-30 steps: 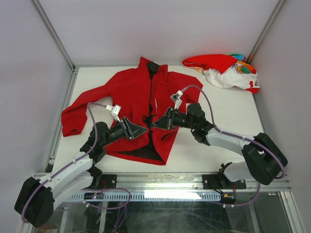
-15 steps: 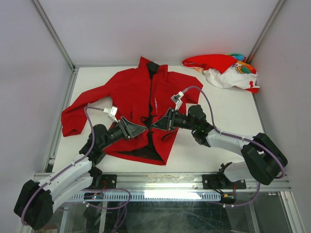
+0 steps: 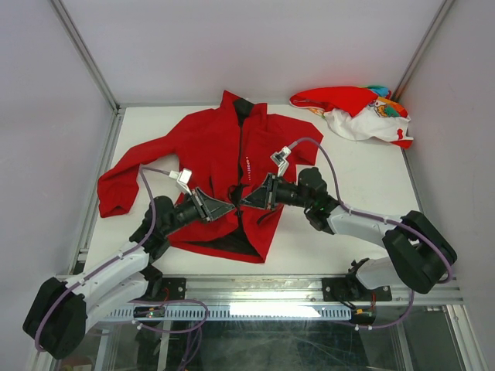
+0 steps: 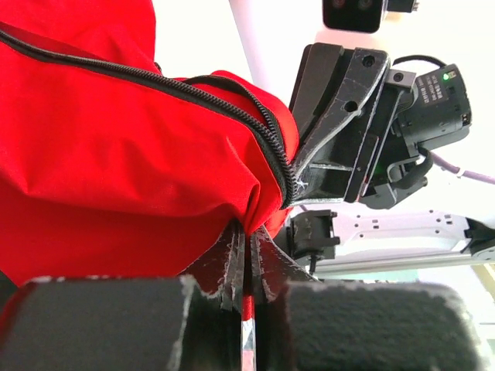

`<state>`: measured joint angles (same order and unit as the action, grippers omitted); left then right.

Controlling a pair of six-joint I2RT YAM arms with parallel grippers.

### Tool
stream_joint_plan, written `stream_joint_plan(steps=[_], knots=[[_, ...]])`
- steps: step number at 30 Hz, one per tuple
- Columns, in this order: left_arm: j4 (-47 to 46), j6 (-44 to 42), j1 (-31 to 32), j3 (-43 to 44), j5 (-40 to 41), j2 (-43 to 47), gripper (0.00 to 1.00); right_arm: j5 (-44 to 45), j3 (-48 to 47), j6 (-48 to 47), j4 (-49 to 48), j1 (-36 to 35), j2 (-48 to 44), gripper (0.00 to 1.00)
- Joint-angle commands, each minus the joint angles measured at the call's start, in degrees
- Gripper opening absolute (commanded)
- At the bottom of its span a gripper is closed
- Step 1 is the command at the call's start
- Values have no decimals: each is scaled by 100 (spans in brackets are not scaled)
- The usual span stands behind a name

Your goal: Zip up the jacket

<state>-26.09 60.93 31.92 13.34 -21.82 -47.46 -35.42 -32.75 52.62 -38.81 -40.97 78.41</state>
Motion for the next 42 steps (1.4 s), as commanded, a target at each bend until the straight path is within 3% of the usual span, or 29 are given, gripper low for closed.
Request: stream_joint_plan(steps=[1, 5, 11, 21, 34, 42], knots=[[-48, -606, 52, 453, -593, -133, 0, -80, -187, -44, -138, -9, -71, 0], [530, -1172, 55, 837, -1195, -393, 0, -311, -364, -197, -39, 84, -63, 0], [610, -1504, 48, 1034, -2105, -725, 0, -511, -714, -773, 306, 287, 32, 0], [609, -1668, 58, 1039, -2611, -834, 0, -752, -799, -872, -25, 742, 105, 0], [1101, -2028, 40, 1456, -2378, -1221, 0, -1588, -569, -1136, -84, 677, 145, 0], [1760, -2420, 188, 1597, -2384, -1569, 0, -1412, -1458, -1870, 813, 822, 77, 0]])
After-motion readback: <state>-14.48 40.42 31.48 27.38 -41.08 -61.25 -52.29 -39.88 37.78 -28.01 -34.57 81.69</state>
